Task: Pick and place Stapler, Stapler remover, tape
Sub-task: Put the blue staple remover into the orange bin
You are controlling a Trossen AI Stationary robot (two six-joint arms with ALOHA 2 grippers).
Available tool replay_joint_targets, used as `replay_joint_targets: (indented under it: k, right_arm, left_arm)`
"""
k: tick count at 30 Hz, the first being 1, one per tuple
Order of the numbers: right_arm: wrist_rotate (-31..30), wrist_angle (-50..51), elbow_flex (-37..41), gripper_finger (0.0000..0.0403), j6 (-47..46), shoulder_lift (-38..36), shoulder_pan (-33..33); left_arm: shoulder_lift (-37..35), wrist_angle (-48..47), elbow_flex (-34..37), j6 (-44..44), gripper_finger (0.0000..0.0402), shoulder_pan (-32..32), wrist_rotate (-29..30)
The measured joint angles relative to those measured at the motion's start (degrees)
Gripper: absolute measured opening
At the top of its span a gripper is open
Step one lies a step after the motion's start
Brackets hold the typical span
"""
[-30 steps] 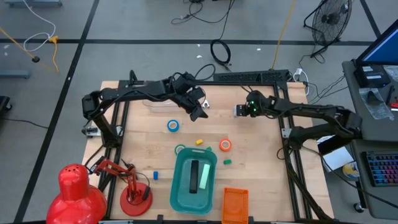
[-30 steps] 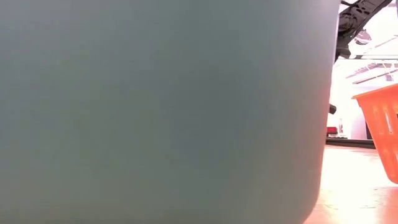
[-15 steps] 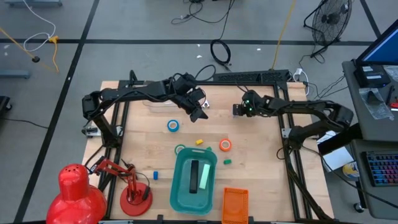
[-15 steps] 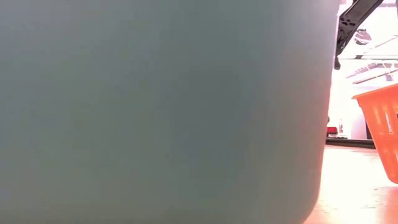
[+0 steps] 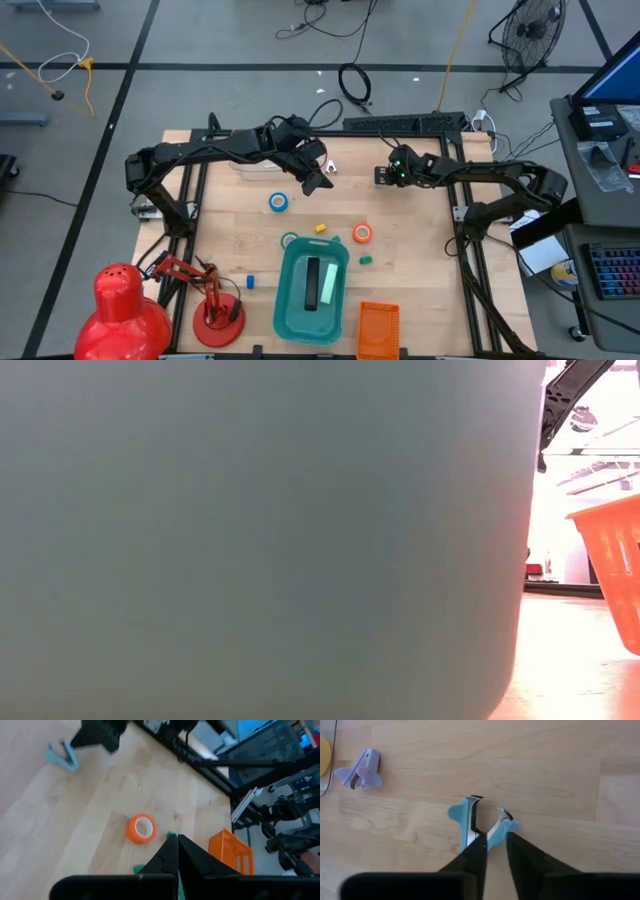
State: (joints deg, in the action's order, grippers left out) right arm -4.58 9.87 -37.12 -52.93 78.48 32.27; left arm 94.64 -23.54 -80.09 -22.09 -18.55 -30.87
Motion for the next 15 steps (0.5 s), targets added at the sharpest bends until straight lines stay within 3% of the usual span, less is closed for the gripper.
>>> replay_joint_targets:
  k: [4,15]
  right_arm:
    - [0.0,0.0,0.0,0.0007,0.3,0.0,0.0]
    - [2.6,-0.1,0.0,0.0001,-1.2,-0.4,-1.3]
  left_arm:
    - [-0.8,-0.3,0.0,0.0,0.0003,0.0,0.6]
    - [-0.7,-1.5,0.0,0.6,0.0004,0.7,1.1]
